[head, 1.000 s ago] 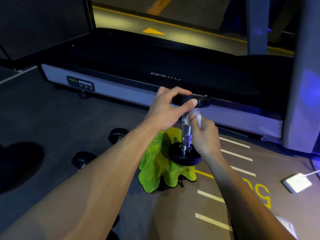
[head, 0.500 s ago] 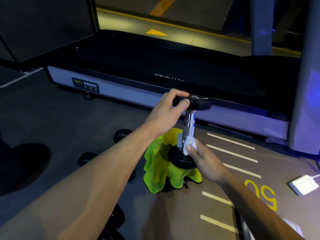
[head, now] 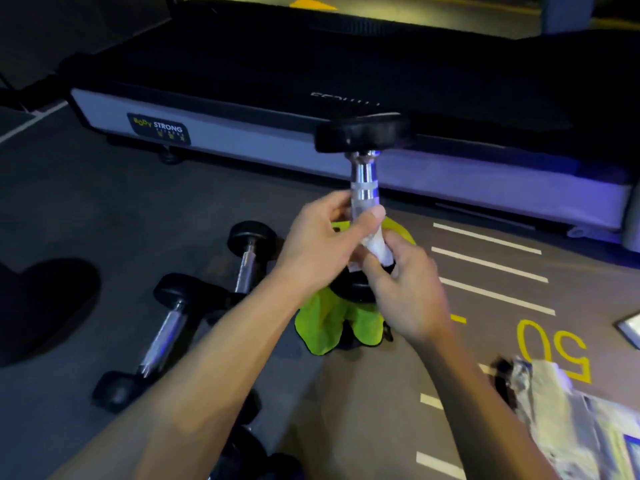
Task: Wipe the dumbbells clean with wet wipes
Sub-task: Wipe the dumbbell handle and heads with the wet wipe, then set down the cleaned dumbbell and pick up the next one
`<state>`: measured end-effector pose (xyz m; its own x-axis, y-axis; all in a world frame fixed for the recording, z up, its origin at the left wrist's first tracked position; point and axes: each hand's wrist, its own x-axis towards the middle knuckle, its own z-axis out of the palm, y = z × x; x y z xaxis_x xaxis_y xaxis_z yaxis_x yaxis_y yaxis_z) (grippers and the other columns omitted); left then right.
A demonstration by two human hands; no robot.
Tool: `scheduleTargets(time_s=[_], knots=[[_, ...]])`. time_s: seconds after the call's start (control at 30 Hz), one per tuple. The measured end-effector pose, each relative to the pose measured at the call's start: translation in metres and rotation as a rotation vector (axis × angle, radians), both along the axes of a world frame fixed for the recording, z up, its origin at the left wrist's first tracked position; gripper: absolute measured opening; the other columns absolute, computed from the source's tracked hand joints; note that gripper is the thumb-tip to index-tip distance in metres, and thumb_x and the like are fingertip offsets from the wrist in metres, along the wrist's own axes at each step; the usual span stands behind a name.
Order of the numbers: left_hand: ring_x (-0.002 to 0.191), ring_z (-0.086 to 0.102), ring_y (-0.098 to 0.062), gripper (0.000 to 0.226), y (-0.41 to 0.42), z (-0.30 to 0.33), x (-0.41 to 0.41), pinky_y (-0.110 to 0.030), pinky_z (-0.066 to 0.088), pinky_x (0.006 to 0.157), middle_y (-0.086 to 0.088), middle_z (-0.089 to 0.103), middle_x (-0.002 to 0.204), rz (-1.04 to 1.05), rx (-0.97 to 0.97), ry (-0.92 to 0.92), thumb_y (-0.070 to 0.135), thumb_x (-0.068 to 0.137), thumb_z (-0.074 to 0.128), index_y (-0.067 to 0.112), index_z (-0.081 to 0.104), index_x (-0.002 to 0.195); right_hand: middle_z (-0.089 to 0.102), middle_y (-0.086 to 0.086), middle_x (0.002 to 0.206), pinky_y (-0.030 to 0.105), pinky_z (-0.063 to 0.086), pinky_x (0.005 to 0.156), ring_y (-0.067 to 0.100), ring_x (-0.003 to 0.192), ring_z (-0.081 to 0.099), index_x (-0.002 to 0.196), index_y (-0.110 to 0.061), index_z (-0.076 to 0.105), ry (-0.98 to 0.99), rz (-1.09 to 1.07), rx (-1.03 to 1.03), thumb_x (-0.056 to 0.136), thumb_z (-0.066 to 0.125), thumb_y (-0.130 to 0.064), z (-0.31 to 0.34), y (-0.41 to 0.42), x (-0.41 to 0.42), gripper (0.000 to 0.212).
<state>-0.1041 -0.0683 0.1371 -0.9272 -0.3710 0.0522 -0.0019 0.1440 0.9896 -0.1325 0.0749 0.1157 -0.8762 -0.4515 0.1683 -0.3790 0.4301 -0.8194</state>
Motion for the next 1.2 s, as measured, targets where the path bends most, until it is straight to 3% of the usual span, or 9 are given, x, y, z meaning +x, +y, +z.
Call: scheduleTargets(time_s=[0.07,0.23,0.37,0.5,0.7,0.8,0.93,1.07,1.2], knots=[[0.075,0.069,-0.004,0.009,0.001,-0.008,0.005,-0.019,0.055,0.063,0.001,0.074,0.091,0.050,0.091,0.015,0.022,0.101,0.071,0.016,0.072,0.107,0.066,-0.013,0.076,0.034,0.044,0.074,0.009,0.073,0.056,0.101,-0.021,0.070,0.092,-0.019,0.085,0.100,0.053,-0.032,0.003,-0.008,0.006,0.021],[0.090,0.072,-0.009,0.015,-0.009,-0.013,0.010,-0.023,0.059,0.082,-0.003,0.078,0.099,0.137,0.250,0.051,0.017,0.107,0.058,0.011,0.072,0.111,0.074,-0.007,0.118,0.038,0.048,0.097,0.019,0.110,0.063,0.138,-0.026,0.065,0.134,0.021,0.050,0.106,0.041,-0.033,0.005,-0.021,0.012,0.041],[0.092,0.073,-0.012,0.016,-0.016,-0.017,0.020,-0.022,0.059,0.082,-0.007,0.078,0.105,0.134,0.403,0.098,0.012,0.108,0.053,0.009,0.068,0.111,0.069,-0.025,0.105,0.024,0.043,0.085,-0.003,0.100,0.060,0.111,-0.029,0.069,0.079,0.078,-0.118,0.110,0.043,-0.029,0.008,-0.020,0.018,0.027],[0.102,0.072,-0.022,0.017,-0.035,-0.023,0.041,-0.039,0.058,0.098,-0.008,0.079,0.109,0.151,0.392,0.157,0.022,0.102,0.059,0.016,0.071,0.112,0.077,-0.013,0.119,0.029,0.049,0.100,0.009,0.120,0.068,0.121,-0.017,0.076,-0.144,0.091,-0.414,0.112,0.042,-0.023,0.010,-0.017,0.021,0.035],[0.084,0.070,-0.009,0.014,-0.093,-0.015,0.091,-0.028,0.061,0.070,0.002,0.078,0.094,0.189,0.110,0.016,0.029,0.100,0.066,0.021,0.072,0.110,0.081,-0.008,0.108,0.019,0.049,0.100,-0.008,0.118,0.064,0.103,-0.005,0.080,-0.284,0.150,-0.358,0.110,0.047,-0.021,-0.021,-0.025,0.048,0.038],[0.081,0.067,-0.013,0.017,-0.111,-0.033,0.117,-0.024,0.058,0.067,0.001,0.076,0.091,0.168,-0.009,-0.096,0.025,0.095,0.068,0.026,0.072,0.112,0.080,-0.011,0.093,0.027,0.054,0.088,0.004,0.095,0.072,0.099,-0.023,0.079,-0.433,0.213,-0.244,0.108,0.046,-0.037,-0.042,-0.033,0.064,0.038],[0.091,0.067,-0.020,0.018,-0.131,-0.079,0.153,-0.042,0.058,0.088,0.004,0.072,0.092,0.098,-0.440,-0.339,0.045,0.098,0.063,0.032,0.068,0.108,0.043,-0.011,0.059,0.032,0.033,0.060,0.006,0.059,0.042,0.072,-0.032,0.055,-0.390,0.202,0.025,0.101,0.042,-0.056,-0.065,-0.029,0.077,0.040],[0.096,0.053,-0.012,0.041,-0.134,-0.101,0.172,-0.047,0.039,0.116,0.011,0.063,0.091,-0.073,-0.899,-0.525,0.056,0.095,0.049,0.025,0.068,0.115,0.071,0.001,0.086,0.046,0.053,0.084,0.019,0.085,0.066,0.105,-0.013,0.067,-0.439,0.227,0.100,0.089,0.034,-0.071,-0.083,-0.020,0.082,0.069],[0.118,0.063,-0.019,0.046,-0.130,-0.111,0.169,-0.032,0.011,0.129,0.003,0.074,0.110,-0.232,-1.079,-0.556,0.049,0.098,0.059,0.020,0.067,0.132,0.071,0.016,0.092,0.054,0.053,0.089,0.033,0.091,0.067,0.103,-0.006,0.063,-0.505,0.248,0.133,0.092,0.034,-0.076,-0.100,-0.011,0.086,0.076]])
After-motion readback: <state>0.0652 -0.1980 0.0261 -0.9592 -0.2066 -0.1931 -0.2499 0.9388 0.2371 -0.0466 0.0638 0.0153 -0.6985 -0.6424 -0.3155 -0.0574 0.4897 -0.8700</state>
